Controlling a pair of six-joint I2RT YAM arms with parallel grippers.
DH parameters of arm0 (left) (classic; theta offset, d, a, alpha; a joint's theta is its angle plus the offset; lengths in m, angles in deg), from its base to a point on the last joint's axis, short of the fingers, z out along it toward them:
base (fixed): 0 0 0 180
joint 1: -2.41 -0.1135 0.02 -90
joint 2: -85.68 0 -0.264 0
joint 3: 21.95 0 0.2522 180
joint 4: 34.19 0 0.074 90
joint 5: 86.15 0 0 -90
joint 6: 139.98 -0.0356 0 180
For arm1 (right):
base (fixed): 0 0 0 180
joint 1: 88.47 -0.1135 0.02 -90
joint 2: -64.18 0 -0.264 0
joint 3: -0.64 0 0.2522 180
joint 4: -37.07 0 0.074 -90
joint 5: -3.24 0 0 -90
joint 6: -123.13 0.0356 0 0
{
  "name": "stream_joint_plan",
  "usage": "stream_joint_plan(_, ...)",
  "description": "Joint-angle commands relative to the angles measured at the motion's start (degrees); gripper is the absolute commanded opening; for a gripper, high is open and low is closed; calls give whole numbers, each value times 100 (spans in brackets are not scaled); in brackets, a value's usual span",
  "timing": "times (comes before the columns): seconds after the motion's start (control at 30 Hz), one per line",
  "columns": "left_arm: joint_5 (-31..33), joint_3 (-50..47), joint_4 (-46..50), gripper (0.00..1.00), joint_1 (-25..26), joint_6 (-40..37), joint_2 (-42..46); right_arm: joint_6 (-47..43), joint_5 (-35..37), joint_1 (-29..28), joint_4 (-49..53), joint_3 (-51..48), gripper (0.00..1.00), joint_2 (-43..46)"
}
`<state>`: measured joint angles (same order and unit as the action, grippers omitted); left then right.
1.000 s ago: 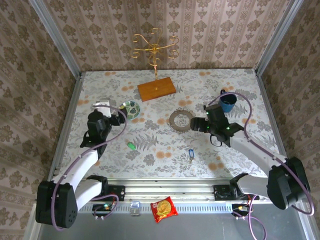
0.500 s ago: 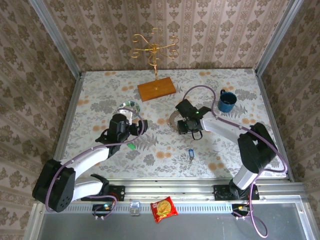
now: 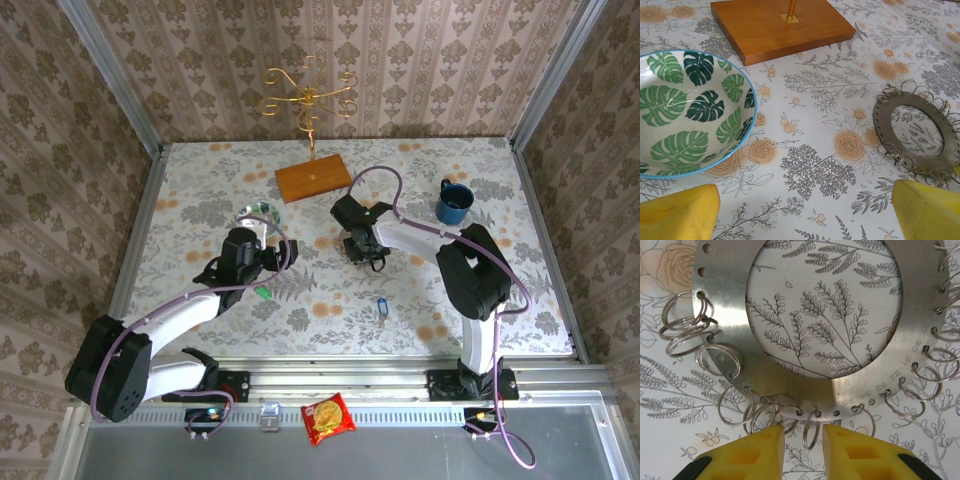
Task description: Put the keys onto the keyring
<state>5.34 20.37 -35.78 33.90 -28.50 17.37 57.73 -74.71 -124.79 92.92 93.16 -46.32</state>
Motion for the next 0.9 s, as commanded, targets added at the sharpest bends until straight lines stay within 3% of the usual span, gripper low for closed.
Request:
stream_joint_plan(0.0,72,166,21,89,42,174,-25,5,306,-17,353,190,26,-186)
stream_joint_plan(0.6,259,246,-28,88,60,249,-84,-89,348,-5,527,328,21,-523)
stream_joint_plan(0.87,280,324,69,88,73,252,-96,-173,427,-7,640,457,7,-595)
